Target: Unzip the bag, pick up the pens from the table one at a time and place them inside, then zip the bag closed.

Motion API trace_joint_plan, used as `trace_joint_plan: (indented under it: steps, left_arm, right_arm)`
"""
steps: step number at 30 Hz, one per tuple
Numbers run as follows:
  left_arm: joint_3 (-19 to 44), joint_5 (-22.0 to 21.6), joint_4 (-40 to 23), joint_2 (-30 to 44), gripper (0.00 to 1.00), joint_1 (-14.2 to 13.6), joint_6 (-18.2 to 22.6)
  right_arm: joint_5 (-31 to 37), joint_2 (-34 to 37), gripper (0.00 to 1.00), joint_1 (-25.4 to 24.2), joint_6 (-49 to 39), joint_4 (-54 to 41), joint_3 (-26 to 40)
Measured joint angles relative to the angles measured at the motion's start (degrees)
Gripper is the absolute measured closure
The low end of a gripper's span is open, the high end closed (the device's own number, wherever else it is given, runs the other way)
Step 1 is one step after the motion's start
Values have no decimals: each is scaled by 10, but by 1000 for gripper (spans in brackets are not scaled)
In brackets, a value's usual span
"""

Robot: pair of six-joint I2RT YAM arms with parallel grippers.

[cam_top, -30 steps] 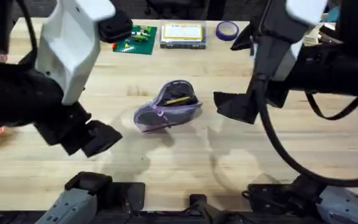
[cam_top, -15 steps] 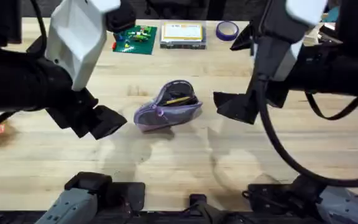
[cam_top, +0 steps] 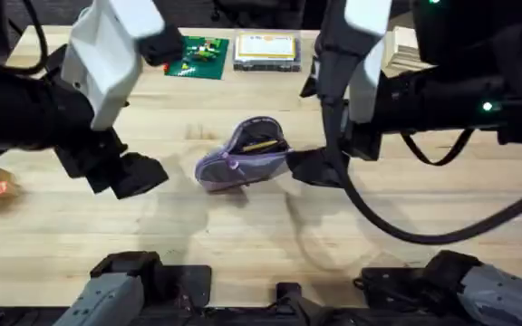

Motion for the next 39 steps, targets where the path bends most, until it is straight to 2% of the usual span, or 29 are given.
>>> trace_joint_plan:
  steps: [6, 9, 13, 19, 27, 32, 39]
  left_arm:
    - [0, 87, 1, 64, 8, 82, 72]
    - [0, 124, 0, 95, 7, 111, 104]
    - [0, 162, -3, 130, 7, 132, 138]
    - [0, 227, -65, 171, 7, 137, 250]
    - [-1, 267, -137, 228, 7, 137, 395]
    - [-1, 265, -136, 255, 7, 137, 430]
    - [-2, 263, -136, 273, 6, 137, 444]
  right_arm:
    - [-5, 1, 3, 11, 78, 56, 0]
    - [-6, 1, 3, 11, 152, 69, 0]
    - [-9, 1, 3, 11, 272, 73, 0]
    - [-11, 1, 3, 11, 441, 73, 0]
    - [-13, 19, 4, 11, 518, 75, 0]
    - [-13, 49, 3, 24, 542, 76, 0]
    - [-13, 100, 4, 65, 553, 88, 0]
